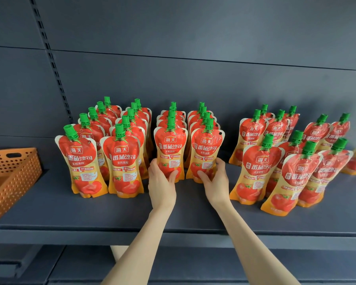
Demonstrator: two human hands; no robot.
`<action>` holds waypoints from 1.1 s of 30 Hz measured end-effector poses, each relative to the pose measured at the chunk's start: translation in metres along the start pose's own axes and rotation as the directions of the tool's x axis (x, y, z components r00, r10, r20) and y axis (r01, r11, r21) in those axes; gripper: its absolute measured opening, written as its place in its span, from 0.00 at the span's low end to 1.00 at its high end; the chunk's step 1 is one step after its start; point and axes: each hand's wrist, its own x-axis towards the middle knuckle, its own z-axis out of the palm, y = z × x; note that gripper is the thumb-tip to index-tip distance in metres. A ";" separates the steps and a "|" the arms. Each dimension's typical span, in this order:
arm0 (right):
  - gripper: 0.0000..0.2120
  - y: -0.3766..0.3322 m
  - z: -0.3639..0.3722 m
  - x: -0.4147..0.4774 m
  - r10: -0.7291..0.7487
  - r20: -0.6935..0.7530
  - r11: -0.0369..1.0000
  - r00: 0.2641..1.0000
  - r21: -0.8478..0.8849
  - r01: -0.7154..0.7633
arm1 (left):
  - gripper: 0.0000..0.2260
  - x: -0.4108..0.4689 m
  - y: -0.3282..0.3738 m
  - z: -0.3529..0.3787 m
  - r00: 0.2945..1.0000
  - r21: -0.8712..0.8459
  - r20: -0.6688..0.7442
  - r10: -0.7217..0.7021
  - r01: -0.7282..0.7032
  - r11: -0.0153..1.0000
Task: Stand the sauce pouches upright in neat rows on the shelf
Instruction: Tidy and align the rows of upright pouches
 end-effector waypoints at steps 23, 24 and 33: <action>0.30 -0.014 -0.008 -0.032 -0.020 -0.060 0.999 0.998 -0.048 0.017 | 0.24 -0.026 -0.001 -0.023 0.994 0.027 0.029 0.109 -0.110 0.994; 0.27 -0.017 -0.011 -0.038 -0.031 -0.072 0.999 0.997 -0.039 0.028 | 0.21 -0.030 -0.002 -0.026 0.991 0.008 0.032 0.131 -0.131 0.991; 0.09 -0.026 -0.090 -0.083 -0.201 -0.242 0.979 0.949 -0.013 0.204 | 0.09 -0.065 0.048 -0.014 0.918 -0.282 0.162 0.362 -0.308 0.909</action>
